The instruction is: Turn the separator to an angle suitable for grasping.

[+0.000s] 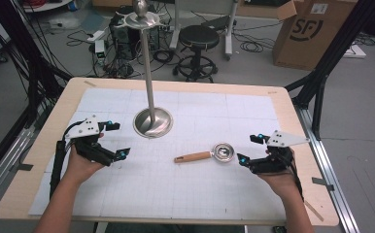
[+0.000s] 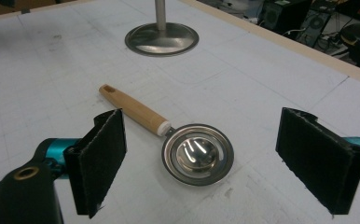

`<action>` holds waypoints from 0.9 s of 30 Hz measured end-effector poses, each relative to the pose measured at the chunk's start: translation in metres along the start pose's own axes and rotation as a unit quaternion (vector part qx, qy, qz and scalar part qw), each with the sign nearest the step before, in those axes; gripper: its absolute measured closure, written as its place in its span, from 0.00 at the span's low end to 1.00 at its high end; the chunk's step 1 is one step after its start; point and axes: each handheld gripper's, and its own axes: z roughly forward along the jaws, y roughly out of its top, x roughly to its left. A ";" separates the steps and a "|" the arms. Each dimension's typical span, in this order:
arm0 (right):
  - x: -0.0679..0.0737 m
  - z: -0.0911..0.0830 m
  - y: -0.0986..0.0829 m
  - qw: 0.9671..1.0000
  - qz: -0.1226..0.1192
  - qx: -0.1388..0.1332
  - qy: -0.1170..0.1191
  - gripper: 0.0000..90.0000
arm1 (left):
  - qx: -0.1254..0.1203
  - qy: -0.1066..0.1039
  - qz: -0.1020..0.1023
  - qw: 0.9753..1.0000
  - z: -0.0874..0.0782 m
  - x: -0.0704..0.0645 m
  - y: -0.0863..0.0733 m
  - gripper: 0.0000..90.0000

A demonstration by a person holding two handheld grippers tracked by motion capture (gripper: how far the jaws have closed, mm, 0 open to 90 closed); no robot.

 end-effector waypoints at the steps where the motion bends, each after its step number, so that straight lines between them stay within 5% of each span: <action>1: -0.001 0.001 -0.001 1.000 0.002 0.002 0.001 0.17 | 0.002 0.001 0.001 1.000 0.000 0.000 0.000 0.02; 27: 0.004 -0.002 0.002 1.000 -0.013 0.013 -0.005 0.17 | 0.002 -0.007 -0.003 1.000 0.011 0.002 0.001 0.02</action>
